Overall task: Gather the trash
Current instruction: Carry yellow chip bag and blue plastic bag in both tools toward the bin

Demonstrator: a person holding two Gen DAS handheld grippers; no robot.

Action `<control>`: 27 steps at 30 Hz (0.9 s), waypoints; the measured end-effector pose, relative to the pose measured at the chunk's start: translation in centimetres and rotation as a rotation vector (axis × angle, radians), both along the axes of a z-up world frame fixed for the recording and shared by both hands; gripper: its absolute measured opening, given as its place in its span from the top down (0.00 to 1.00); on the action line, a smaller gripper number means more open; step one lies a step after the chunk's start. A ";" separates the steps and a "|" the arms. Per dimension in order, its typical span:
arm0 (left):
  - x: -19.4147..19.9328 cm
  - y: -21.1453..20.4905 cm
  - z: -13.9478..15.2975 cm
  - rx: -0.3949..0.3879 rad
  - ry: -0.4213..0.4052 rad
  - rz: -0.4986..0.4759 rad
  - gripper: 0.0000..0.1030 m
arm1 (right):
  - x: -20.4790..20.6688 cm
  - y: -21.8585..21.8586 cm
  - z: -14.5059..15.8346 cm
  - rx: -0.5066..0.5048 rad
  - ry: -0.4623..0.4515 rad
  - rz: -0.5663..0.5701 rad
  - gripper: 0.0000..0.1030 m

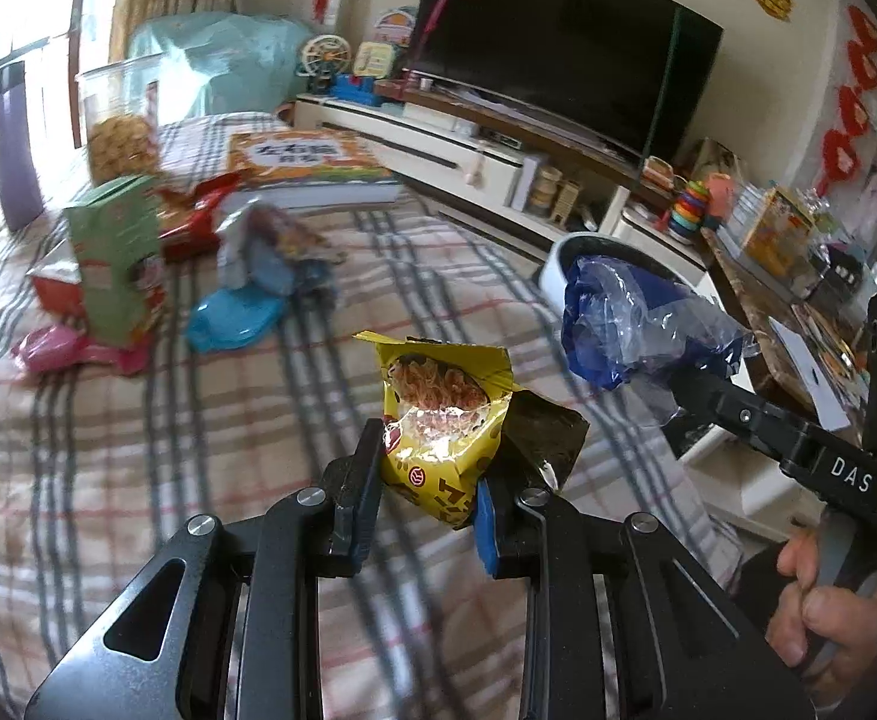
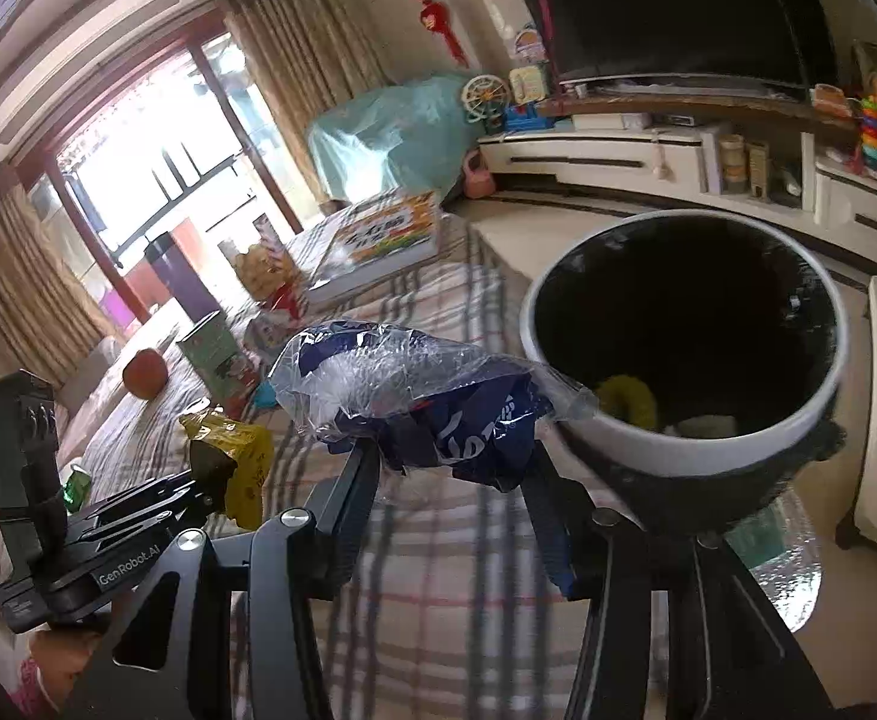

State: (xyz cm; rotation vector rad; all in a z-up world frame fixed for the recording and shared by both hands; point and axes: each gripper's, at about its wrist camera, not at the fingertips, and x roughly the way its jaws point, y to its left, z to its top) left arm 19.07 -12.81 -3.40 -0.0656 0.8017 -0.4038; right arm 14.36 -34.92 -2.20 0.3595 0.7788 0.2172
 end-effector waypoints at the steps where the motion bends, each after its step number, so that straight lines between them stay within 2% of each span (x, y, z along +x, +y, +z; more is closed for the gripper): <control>1: 0.0 -0.5 0.1 0.002 -0.001 -0.009 0.76 | -0.1 -0.5 0.1 0.000 -0.001 -0.007 0.52; 11: 0.4 -5.3 1.1 0.031 -0.021 -0.090 0.76 | -0.9 -5.0 0.4 -0.001 -0.011 -0.099 0.52; 27: 2.6 -10.8 1.6 0.065 -0.030 -0.154 0.76 | -0.4 -9.9 -0.3 -0.026 0.017 -0.189 0.52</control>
